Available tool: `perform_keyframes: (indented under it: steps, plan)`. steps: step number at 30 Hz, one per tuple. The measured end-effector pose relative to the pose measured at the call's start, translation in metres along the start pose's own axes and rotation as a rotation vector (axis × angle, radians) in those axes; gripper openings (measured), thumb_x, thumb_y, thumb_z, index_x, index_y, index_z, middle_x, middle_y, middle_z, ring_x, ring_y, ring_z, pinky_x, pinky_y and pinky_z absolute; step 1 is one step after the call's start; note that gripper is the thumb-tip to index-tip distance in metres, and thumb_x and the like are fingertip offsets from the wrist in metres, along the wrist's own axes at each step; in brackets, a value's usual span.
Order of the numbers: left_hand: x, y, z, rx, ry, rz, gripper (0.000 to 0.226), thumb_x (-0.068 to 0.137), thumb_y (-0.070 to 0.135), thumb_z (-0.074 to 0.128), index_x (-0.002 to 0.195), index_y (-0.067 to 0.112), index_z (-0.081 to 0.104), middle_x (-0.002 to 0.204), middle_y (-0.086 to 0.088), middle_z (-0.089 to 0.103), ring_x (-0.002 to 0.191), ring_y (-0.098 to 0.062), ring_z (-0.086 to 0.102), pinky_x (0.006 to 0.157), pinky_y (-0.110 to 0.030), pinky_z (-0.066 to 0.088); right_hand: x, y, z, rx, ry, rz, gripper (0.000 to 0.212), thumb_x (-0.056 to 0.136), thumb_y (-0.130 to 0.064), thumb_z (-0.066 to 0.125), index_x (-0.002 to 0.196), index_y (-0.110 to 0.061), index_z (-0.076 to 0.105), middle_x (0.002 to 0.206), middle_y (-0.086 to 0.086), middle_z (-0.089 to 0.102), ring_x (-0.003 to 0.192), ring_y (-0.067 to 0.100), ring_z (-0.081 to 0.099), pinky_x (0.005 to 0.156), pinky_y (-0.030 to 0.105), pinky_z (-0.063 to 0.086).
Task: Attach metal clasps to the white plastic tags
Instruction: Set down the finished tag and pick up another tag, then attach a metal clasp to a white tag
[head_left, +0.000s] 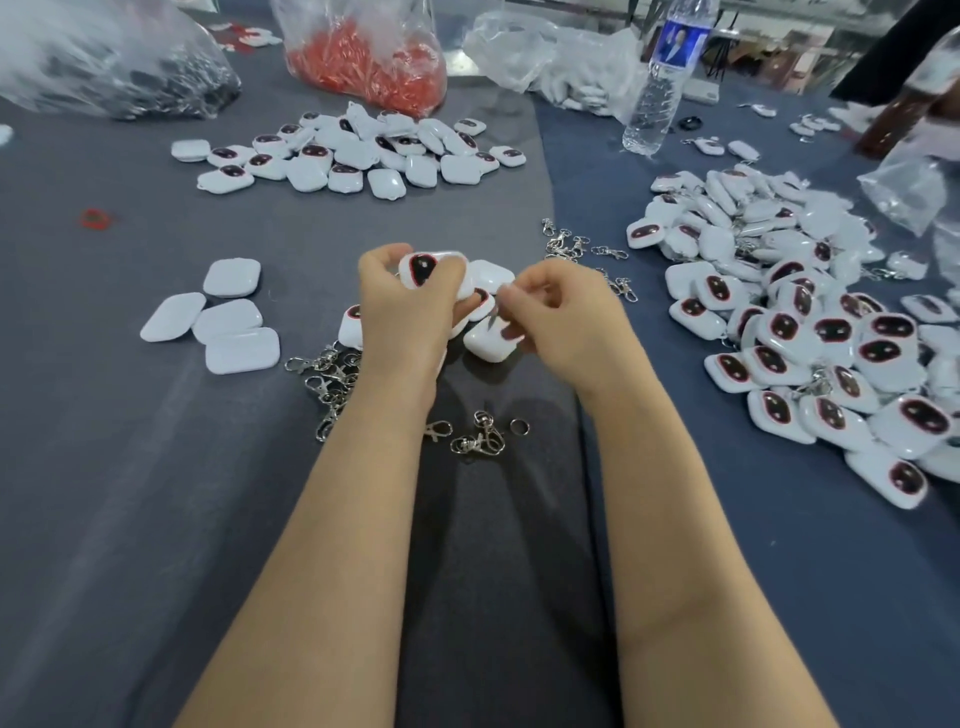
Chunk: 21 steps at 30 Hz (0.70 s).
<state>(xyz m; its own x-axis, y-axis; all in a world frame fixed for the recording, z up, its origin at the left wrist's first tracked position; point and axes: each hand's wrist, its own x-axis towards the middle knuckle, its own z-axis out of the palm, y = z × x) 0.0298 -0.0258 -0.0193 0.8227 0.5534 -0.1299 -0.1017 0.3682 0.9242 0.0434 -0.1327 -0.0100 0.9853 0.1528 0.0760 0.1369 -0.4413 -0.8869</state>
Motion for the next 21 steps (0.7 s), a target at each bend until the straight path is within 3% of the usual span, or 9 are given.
perform_keyframes:
  steps: [2, 4, 7, 10, 13, 15, 18, 21]
  plan:
    - [-0.003, -0.001, -0.001, 0.100, -0.068, 0.015, 0.031, 0.084, 0.005, 0.057, 0.111, 0.021, 0.052, 0.108, -0.004, 0.051, 0.083, -0.018, 0.069, 0.059, -0.015, 0.054, 0.003, 0.004, 0.001, 0.152, 0.133, 0.025, 0.015, 0.091, -0.017, 0.057, 0.077, -0.019, 0.055, 0.066, -0.004, 0.064, 0.076, 0.021, 0.066, 0.084, 0.047, 0.053]
    - [-0.006, -0.001, -0.001, 0.177, -0.131, 0.046, 0.022, 0.085, 0.003, 0.053, 0.100, 0.017, 0.060, 0.106, -0.005, 0.055, 0.091, -0.022, 0.069, 0.059, -0.015, 0.053, 0.005, 0.008, 0.002, 0.212, 0.199, 0.038, 0.010, 0.092, -0.017, 0.056, 0.082, -0.017, 0.056, 0.063, -0.006, 0.061, 0.066, 0.013, 0.062, 0.083, 0.047, 0.054]
    - [-0.010, -0.002, 0.001, 0.340, -0.189, 0.100, 0.019, 0.085, 0.000, 0.050, 0.088, 0.013, 0.063, 0.090, -0.003, 0.062, 0.080, -0.012, 0.070, 0.066, -0.024, 0.058, 0.007, 0.012, 0.003, 0.239, 0.247, 0.024, 0.009, 0.089, -0.016, 0.060, 0.081, -0.019, 0.058, 0.062, -0.007, 0.061, 0.057, 0.006, 0.057, 0.075, 0.038, 0.055]
    - [-0.011, -0.005, 0.002, 0.560, -0.235, 0.268, 0.011, 0.088, 0.009, 0.055, 0.087, 0.017, 0.063, 0.084, 0.007, 0.063, 0.088, -0.017, 0.066, 0.084, -0.035, 0.054, 0.008, 0.014, 0.002, 0.204, 0.263, -0.005, 0.013, 0.086, -0.013, 0.062, 0.077, -0.022, 0.061, 0.068, -0.003, 0.064, 0.062, 0.007, 0.058, 0.069, 0.028, 0.051]
    - [-0.012, -0.008, 0.003, 0.682, -0.291, 0.406, 0.008, 0.090, 0.024, 0.061, 0.090, 0.018, 0.066, 0.083, 0.014, 0.062, 0.080, 0.010, 0.054, 0.077, -0.008, 0.041, 0.009, 0.014, 0.002, 0.240, 0.214, -0.016, 0.024, 0.086, -0.003, 0.056, 0.078, -0.025, 0.060, 0.080, 0.002, 0.067, 0.077, 0.014, 0.065, 0.077, 0.030, 0.055]
    - [-0.010, -0.009, 0.003, 0.704, -0.290, 0.416, 0.007, 0.090, 0.023, 0.062, 0.091, 0.018, 0.065, 0.082, 0.016, 0.060, 0.075, 0.017, 0.049, 0.070, -0.001, 0.035, 0.008, 0.013, 0.002, 0.256, 0.188, -0.050, 0.026, 0.087, 0.001, 0.054, 0.083, -0.024, 0.059, 0.084, 0.003, 0.066, 0.080, 0.015, 0.065, 0.073, 0.023, 0.053]
    - [-0.009, -0.010, 0.001, 0.747, -0.245, 0.387, 0.004, 0.089, 0.019, 0.062, 0.085, 0.019, 0.062, 0.076, 0.016, 0.055, 0.077, 0.002, 0.046, 0.065, -0.012, 0.035, 0.006, 0.010, 0.003, 0.238, 0.190, -0.131, 0.023, 0.087, 0.003, 0.054, 0.091, -0.020, 0.059, 0.085, 0.000, 0.062, 0.078, 0.011, 0.059, 0.063, 0.008, 0.044]
    - [-0.011, -0.009, 0.002, 0.748, -0.235, 0.363, 0.009, 0.088, 0.021, 0.060, 0.080, 0.018, 0.060, 0.076, 0.008, 0.059, 0.079, -0.011, 0.052, 0.069, -0.022, 0.038, 0.005, 0.007, 0.003, 0.218, 0.168, -0.178, 0.029, 0.084, 0.007, 0.052, 0.093, -0.020, 0.058, 0.083, -0.003, 0.060, 0.076, 0.009, 0.056, 0.064, 0.008, 0.044]
